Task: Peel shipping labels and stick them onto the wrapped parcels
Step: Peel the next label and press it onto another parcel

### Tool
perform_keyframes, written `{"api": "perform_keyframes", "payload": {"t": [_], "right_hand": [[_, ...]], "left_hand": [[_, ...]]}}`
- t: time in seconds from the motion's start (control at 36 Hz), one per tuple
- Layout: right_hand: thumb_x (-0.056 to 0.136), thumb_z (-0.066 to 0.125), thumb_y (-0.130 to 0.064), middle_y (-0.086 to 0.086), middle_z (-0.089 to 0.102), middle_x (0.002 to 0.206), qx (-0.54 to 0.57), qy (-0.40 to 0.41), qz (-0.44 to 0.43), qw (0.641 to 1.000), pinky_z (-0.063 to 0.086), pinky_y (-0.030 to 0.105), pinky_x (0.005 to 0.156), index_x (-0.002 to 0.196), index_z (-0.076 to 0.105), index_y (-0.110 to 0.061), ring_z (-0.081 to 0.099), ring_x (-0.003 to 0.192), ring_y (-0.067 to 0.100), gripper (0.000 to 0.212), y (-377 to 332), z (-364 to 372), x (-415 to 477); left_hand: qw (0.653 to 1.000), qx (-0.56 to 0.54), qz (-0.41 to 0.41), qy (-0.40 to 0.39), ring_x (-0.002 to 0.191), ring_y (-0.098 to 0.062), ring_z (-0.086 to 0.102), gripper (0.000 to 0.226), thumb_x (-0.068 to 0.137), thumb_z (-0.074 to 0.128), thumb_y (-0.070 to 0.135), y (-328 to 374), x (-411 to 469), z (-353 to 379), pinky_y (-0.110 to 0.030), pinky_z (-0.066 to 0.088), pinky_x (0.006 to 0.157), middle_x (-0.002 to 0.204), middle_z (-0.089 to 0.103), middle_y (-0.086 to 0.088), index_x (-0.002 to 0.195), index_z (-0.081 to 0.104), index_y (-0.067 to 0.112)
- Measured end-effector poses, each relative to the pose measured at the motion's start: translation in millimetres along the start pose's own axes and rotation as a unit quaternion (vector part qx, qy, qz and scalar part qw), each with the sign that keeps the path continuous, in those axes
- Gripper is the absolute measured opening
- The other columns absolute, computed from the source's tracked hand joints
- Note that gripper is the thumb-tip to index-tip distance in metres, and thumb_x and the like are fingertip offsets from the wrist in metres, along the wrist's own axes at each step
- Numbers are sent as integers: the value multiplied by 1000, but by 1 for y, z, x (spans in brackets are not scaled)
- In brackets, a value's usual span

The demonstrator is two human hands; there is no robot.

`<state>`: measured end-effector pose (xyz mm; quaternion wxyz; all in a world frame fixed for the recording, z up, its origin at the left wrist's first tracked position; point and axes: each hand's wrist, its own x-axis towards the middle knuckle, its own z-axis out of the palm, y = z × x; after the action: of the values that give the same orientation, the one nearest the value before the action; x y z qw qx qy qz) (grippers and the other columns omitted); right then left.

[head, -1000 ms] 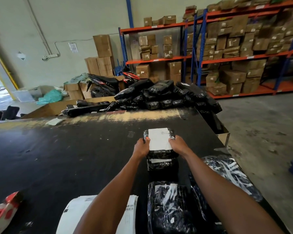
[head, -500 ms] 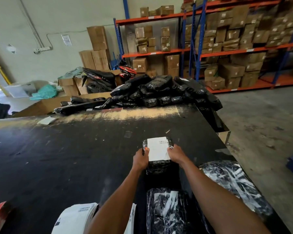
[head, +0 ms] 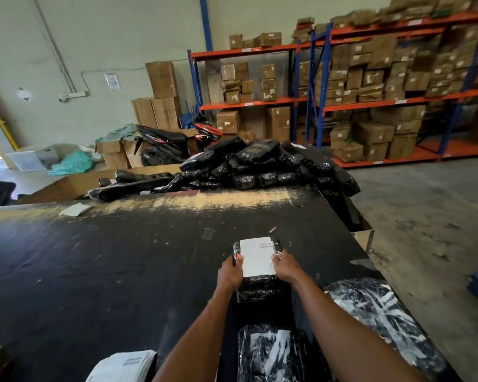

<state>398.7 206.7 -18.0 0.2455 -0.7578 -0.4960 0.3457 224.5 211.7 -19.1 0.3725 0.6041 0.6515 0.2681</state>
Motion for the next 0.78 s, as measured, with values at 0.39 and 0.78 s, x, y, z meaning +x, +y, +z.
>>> {"api": "perform_keyframes", "payload": {"t": [0.39,0.78], "right_hand": [[107,38,-18,27,39,152,-81,72,-102,989,32,43,115,145,38,9,38,141,40,47,-56,-21,-53],[95,64,-41,0,72,119,-227,-98,-257,934,36,54,112,113,72,-23,62,116,21,26,-64,42,-149]], "left_hand": [[975,172,126,-67,118,-27,62,34,103,50,26,15,-33,-78,-37,46,102,130,67,-10,130,64,11],[929,306,122,-170,113,-20,66,28,96,60,13,-53,-109,-146,-42,48,106,123,72,-3,121,72,19]]}}
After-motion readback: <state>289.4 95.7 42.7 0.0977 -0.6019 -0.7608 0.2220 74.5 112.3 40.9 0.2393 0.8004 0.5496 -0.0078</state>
